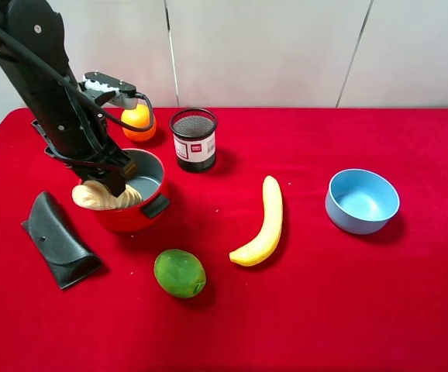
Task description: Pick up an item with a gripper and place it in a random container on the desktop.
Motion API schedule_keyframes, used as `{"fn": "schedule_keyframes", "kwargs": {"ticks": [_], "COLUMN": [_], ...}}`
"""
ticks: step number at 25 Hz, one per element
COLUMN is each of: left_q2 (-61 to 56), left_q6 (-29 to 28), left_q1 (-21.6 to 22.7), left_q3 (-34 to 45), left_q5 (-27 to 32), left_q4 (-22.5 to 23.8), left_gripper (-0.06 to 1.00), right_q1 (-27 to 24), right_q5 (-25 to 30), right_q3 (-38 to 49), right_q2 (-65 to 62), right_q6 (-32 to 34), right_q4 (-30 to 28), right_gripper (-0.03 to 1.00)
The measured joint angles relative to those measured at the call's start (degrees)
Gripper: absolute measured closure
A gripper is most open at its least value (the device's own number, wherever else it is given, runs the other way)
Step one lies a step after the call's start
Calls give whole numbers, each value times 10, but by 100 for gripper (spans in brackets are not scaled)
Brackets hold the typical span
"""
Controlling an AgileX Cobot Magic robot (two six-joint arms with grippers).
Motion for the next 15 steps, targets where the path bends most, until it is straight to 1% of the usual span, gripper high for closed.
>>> {"fn": "schedule_keyframes", "kwargs": {"ticks": [6, 8, 10, 15], "left_q2": [0, 0, 0, 0], "left_q6": [-1, -2, -3, -19], "left_q1": [0, 0, 0, 0], "left_q3": [0, 0, 0, 0], "left_q5": [1, 2, 3, 4], "left_q4": [1, 2, 4, 12], "left_gripper": [4, -1, -3, -5], "right_q1": [0, 0, 0, 0], "right_q5": [0, 0, 0, 0], "right_q3": [0, 0, 0, 0], "right_q2": [0, 0, 0, 0], "right_q6": [0, 0, 0, 0], "right_q4": [0, 0, 0, 0], "right_gripper": [27, 27, 27, 27]}}
